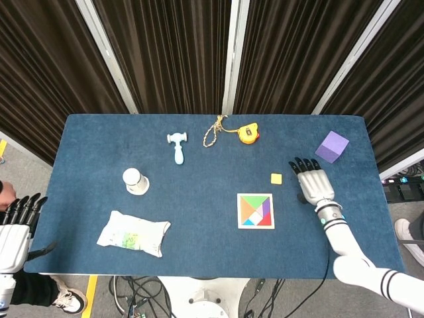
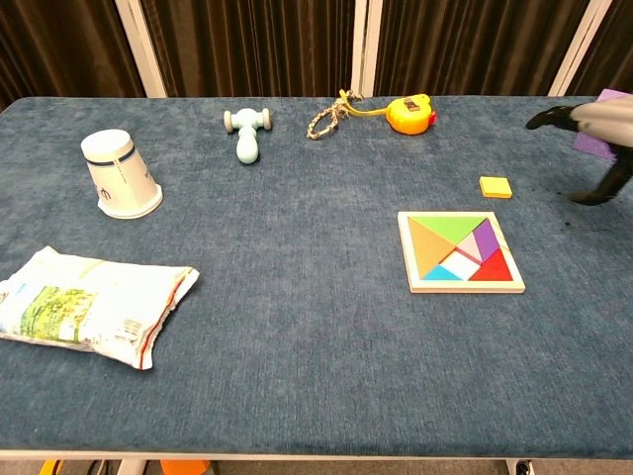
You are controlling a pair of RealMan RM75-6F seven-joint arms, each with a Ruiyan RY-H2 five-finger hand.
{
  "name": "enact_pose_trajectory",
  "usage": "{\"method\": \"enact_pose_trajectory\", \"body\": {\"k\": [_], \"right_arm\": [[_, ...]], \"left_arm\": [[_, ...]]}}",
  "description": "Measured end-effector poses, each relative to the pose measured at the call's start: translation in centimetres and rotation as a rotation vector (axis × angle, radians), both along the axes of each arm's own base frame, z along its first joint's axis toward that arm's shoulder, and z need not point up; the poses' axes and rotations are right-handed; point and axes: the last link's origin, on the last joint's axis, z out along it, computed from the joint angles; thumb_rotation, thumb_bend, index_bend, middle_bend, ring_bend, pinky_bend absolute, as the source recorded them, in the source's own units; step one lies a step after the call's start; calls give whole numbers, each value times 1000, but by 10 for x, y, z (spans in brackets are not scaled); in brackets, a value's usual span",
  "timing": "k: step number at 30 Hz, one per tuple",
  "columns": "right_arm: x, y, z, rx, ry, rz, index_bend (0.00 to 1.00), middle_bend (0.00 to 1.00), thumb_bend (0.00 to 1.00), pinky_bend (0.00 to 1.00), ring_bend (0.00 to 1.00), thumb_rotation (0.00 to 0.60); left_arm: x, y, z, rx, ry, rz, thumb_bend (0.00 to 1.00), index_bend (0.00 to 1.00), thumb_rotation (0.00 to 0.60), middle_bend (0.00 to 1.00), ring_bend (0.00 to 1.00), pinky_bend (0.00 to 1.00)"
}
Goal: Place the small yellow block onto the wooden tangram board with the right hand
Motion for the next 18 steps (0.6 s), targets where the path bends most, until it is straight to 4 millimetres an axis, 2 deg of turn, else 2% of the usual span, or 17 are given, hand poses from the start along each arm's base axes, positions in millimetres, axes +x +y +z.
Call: {"method": "enact_pose_trajectory", "body": {"k": [4, 10, 18], "right_arm": [[2, -11, -18, 11, 9, -22, 0, 0, 213, 0, 0, 600], [4, -18, -39, 18, -4, -44, 0, 0, 213, 0, 0, 600], [12, -23, -55, -4, -56, -38, 15, 0, 218, 0, 0, 600]], "left_arm": [[-1, 0, 0, -2, 0, 3, 0, 95, 600, 39, 0, 47], [-3, 0, 0, -2, 0, 10, 0, 95, 600, 39, 0, 47], [-6, -2, 1, -6, -1, 18, 0, 95, 600, 40, 0, 47]]}}
